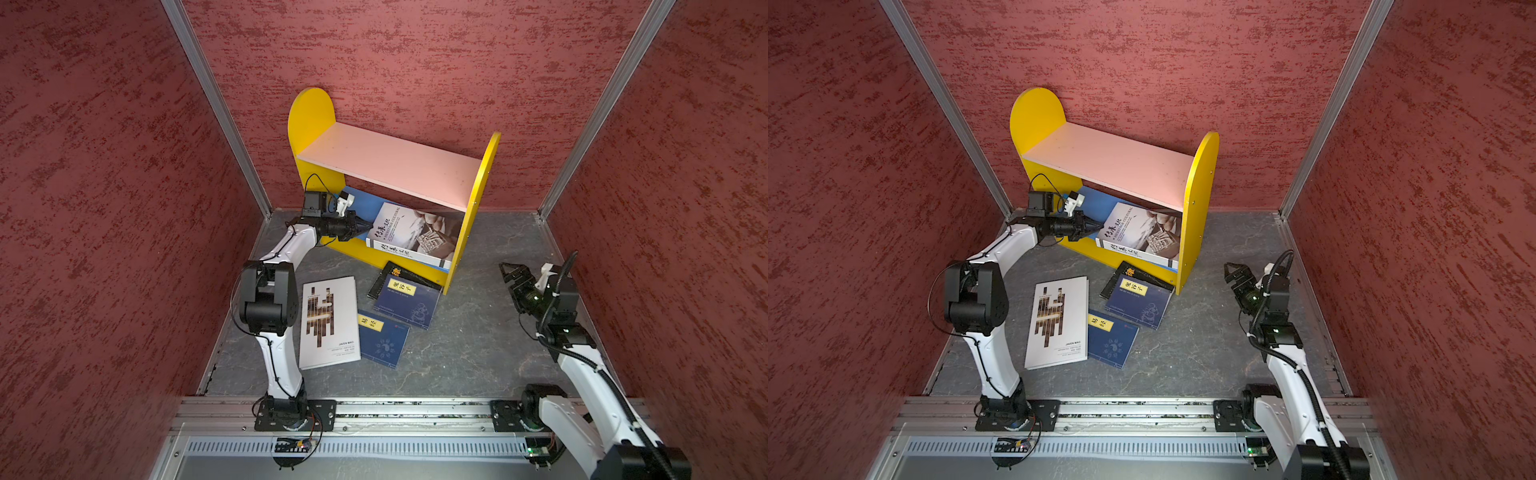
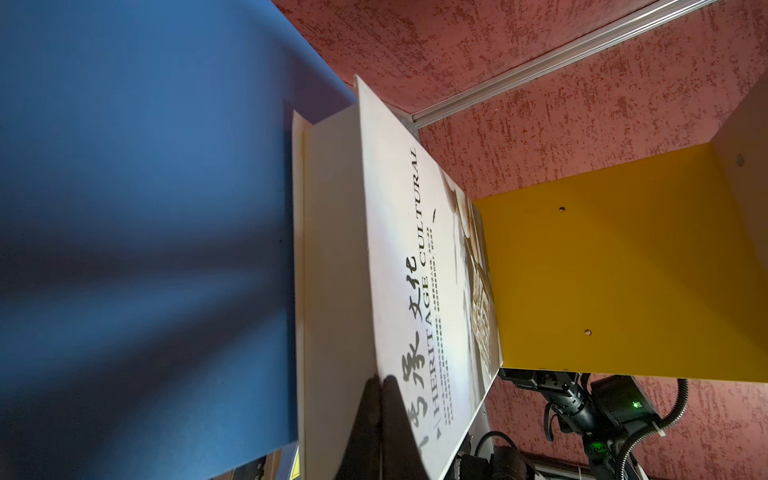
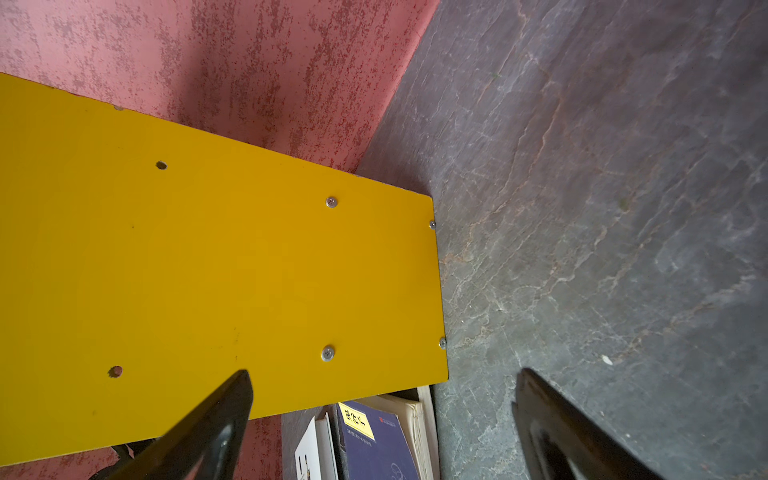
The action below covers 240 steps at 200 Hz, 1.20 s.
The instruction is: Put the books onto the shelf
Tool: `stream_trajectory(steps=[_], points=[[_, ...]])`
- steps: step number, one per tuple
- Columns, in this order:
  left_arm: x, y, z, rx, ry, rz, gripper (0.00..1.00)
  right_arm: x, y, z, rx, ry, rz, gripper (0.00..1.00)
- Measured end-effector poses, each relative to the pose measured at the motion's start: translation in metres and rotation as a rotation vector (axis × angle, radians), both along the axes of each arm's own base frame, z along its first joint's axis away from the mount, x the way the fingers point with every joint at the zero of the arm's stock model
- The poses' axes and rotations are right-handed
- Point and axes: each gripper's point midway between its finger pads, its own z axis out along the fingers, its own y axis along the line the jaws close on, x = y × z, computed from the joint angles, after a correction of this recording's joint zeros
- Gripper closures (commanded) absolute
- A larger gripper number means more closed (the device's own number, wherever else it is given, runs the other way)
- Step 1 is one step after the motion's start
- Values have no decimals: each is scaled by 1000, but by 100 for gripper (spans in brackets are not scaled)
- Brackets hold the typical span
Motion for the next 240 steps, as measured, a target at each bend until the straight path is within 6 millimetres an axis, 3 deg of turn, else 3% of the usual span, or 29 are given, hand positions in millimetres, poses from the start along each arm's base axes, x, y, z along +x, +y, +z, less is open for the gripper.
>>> stream_trajectory(steps=[49,58,69,76,94,111,178,240], points=[[-4,4,1,-24,22,-14,99,-6,-3,11,-4,-32,-18,1],[-4,5,2,-26,25,-13,86,-7,-3,13,-3,-38,-20,1],[-4,5,2,-32,29,-8,80,-8,-3,15,-3,-44,-24,1],[-3,5,3,-35,32,-3,67,-9,-4,16,-4,-47,-27,1],[1,5,4,-42,24,12,47,-10,-4,17,-3,-48,-29,1],[3,8,1,-40,30,45,34,-11,-4,16,-2,-42,-30,1],[-18,30,-2,-23,39,229,14,-10,-4,10,-3,-23,-29,1],[-33,28,-10,-9,61,307,1,-3,-3,-1,-12,6,-17,1]])
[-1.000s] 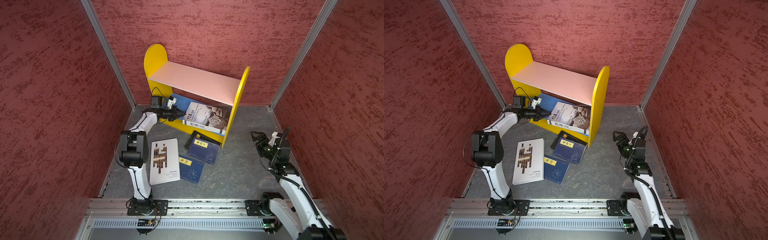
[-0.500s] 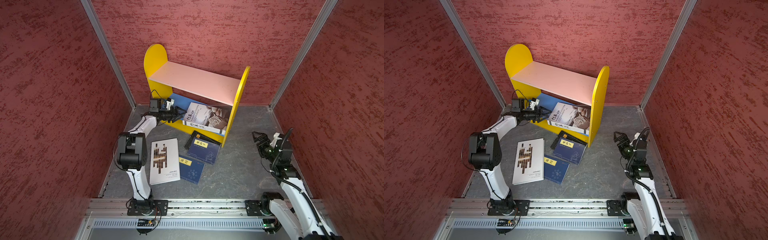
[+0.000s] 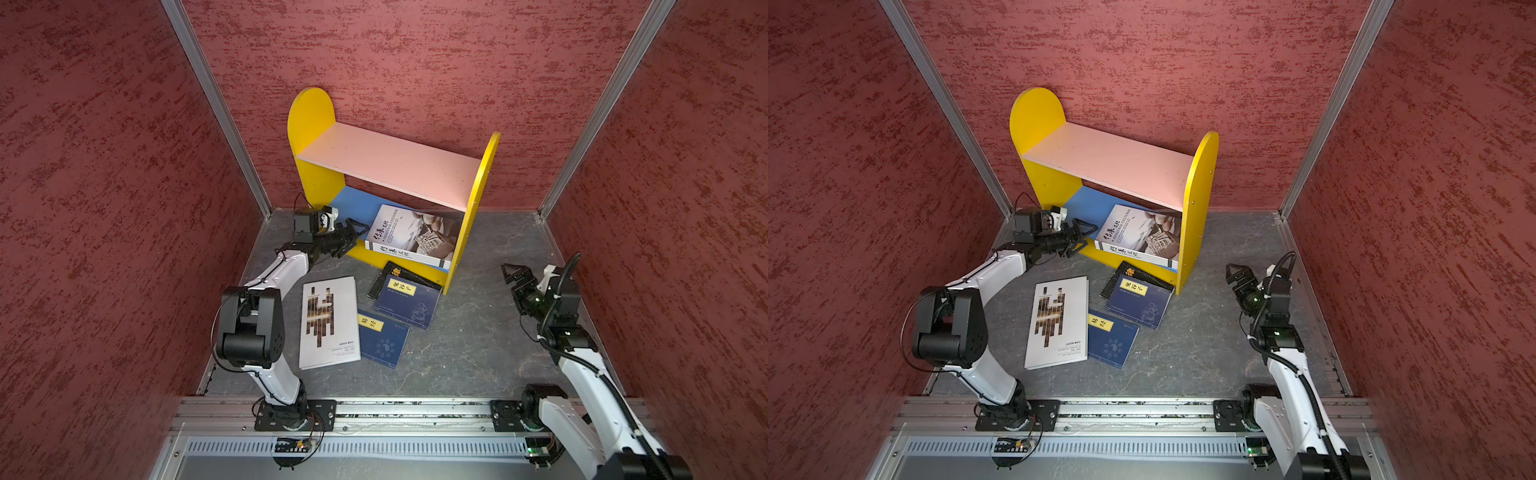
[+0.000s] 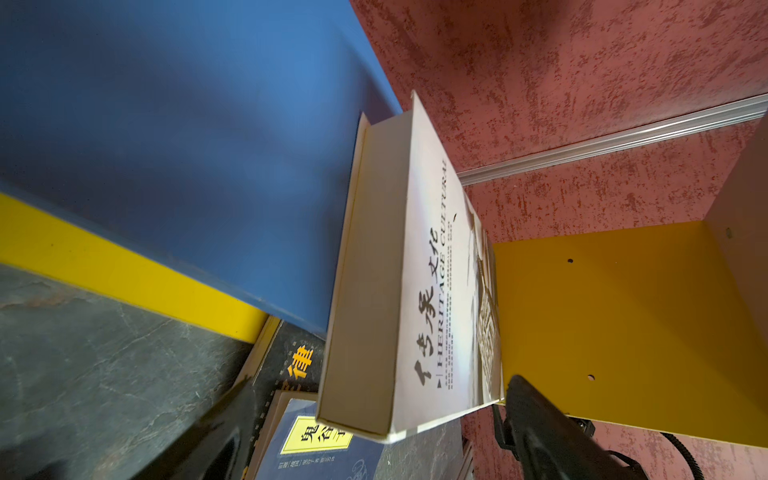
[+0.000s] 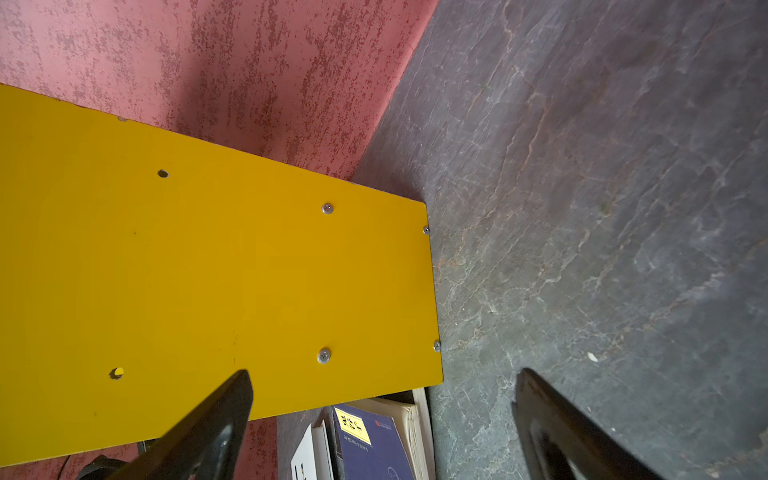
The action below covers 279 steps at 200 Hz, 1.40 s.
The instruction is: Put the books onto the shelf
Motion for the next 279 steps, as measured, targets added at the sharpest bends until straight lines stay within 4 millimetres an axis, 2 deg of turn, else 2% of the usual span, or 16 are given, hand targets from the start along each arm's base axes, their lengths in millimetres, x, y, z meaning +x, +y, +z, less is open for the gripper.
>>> stream_trajectory(steps=[28,62,80,115,192,215,231,256,279], points=[[-4,-7,-11,1,36,12,1,1,1,-3,-9,7,13,1],[-7,-25,-9,-30,26,0,1,1,2,-5,-18,13,22,1],[-11,-32,-14,-58,38,2,0,2,2,-6,-19,13,25,1],[-15,-33,-27,-115,83,38,1,2,3,-5,-21,10,26,1],[-5,-37,-16,-208,66,58,16,3,3,-8,-23,17,28,1],[-6,-40,-15,-220,74,56,22,2,3,-6,-23,11,27,1],[-7,-43,-14,-222,76,50,31,2,2,-5,-24,8,27,1],[-7,-45,-14,-225,77,51,35,2,2,-5,-24,7,26,1],[-7,-44,-15,-225,79,55,43,2,2,-4,-25,3,24,1]])
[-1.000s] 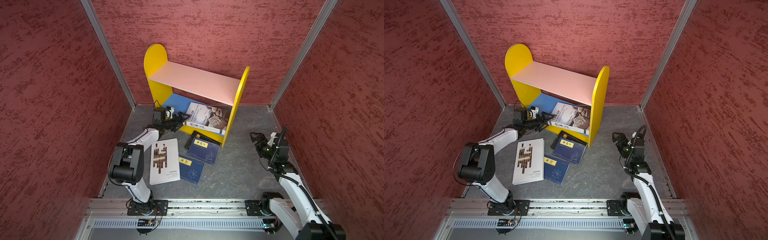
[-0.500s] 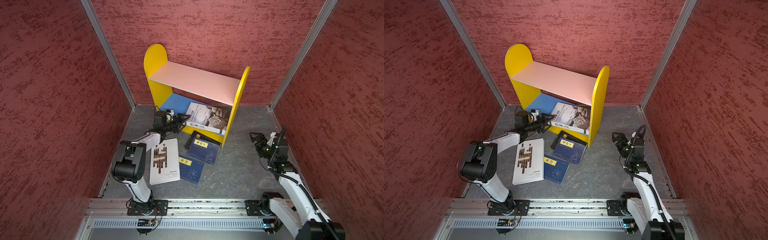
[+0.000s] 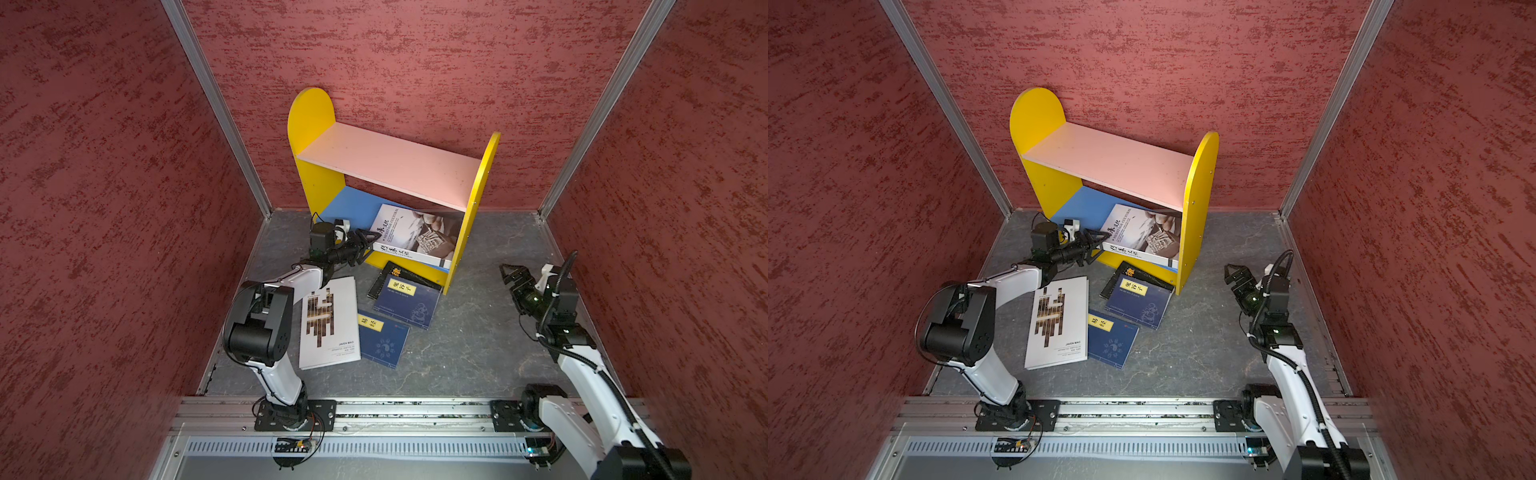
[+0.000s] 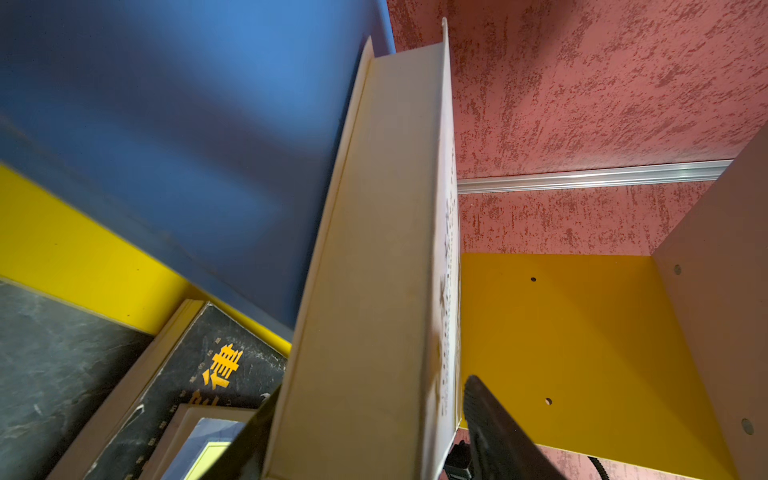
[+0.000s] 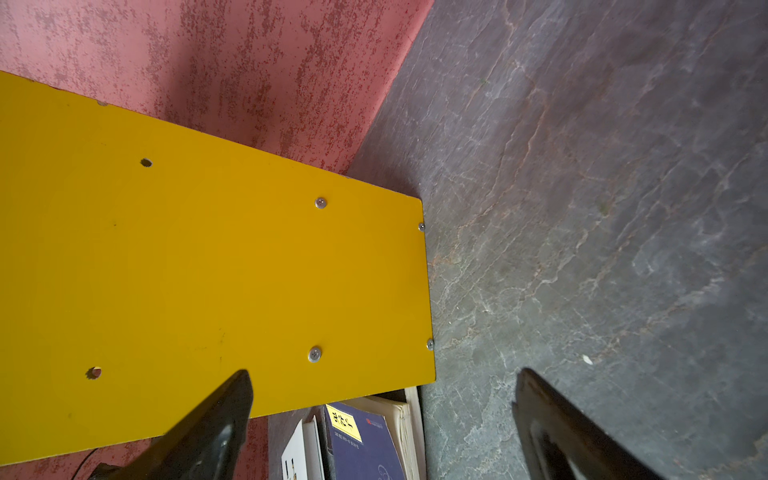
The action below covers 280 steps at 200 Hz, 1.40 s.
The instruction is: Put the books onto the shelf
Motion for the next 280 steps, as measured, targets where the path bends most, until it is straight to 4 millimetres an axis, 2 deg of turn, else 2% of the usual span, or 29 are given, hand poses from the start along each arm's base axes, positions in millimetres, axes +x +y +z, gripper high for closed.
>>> stream_trajectory(steps=[41,90,180,226,280], points=[[1,1,3,-11,-10,3,56,-2,-1,6,1,-19,-7,1],[4,6,19,-43,-70,-12,63,-3,-2,2,2,-8,-14,1],[10,31,20,-68,-53,-77,64,-2,-3,-3,3,10,-20,1],[10,23,22,-62,-54,-109,64,-1,-3,-5,3,16,-22,1],[10,-1,13,-79,-34,-126,64,-2,-4,-8,5,25,-27,1]])
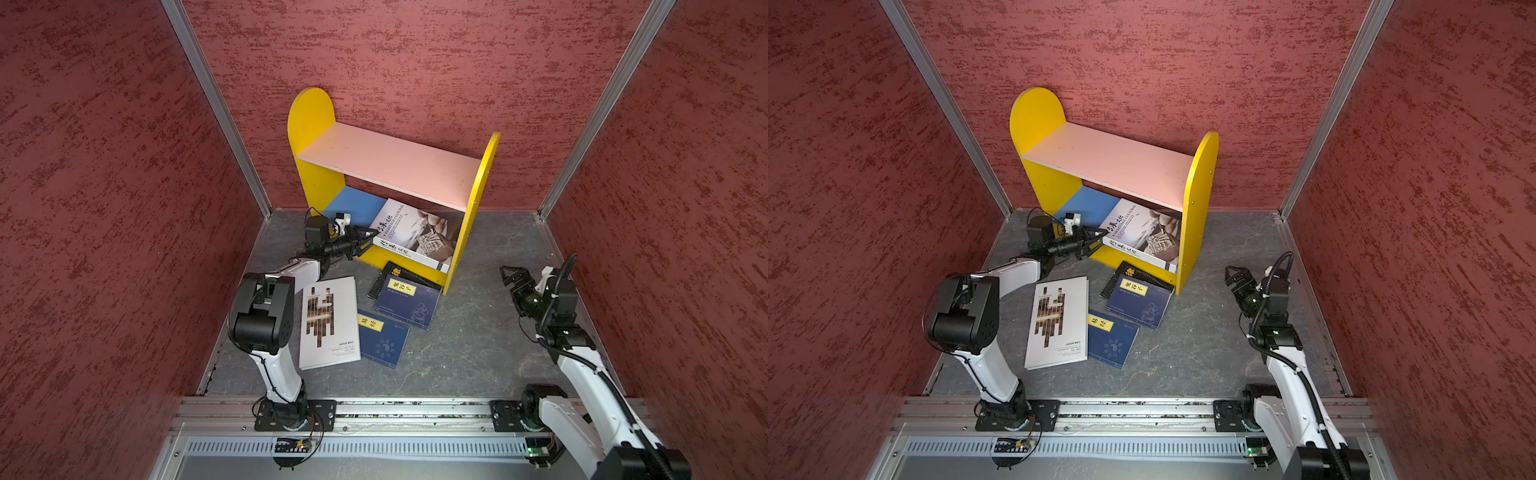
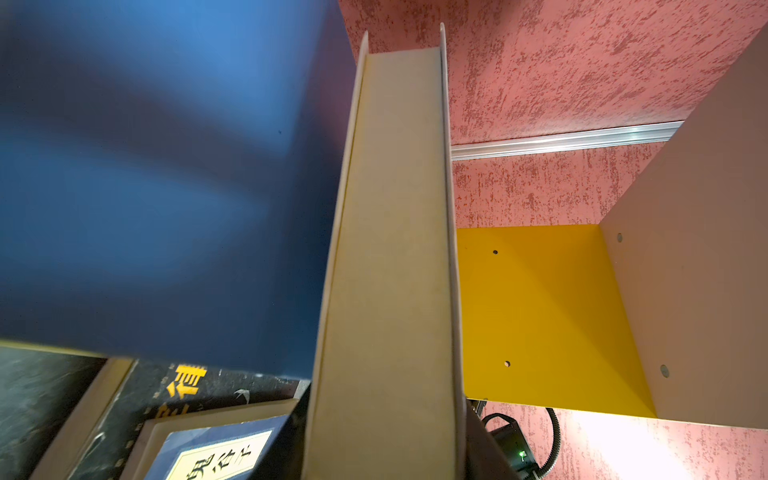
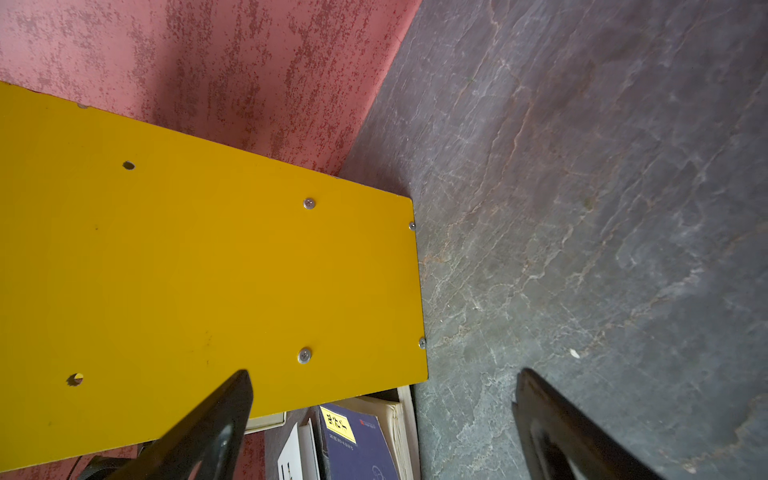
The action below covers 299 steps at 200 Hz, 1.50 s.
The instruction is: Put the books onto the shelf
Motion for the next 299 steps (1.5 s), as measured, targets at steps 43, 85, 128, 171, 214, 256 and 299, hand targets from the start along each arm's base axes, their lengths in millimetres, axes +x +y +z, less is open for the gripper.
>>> stream_trajectory(steps=[43,85,128,171,214,256,299], points=[[5,-2,2,-18,-14,23,65,0,0,-1,2,3,-4,1],[8,-4,3,-22,-16,35,64,0,-1,-2,2,6,-5,1],[8,-4,3,-22,-16,35,62,0,-1,-2,1,6,-5,1],[8,-4,2,-19,-17,37,54,0,-1,-3,1,8,-5,1],[7,-4,-3,-3,-4,37,56,0,-1,-3,2,8,-5,1],[6,-2,-5,0,5,35,58,-2,-1,-7,4,15,-6,1],[3,1,-4,-1,7,20,60,-5,-1,-12,8,27,-12,1]])
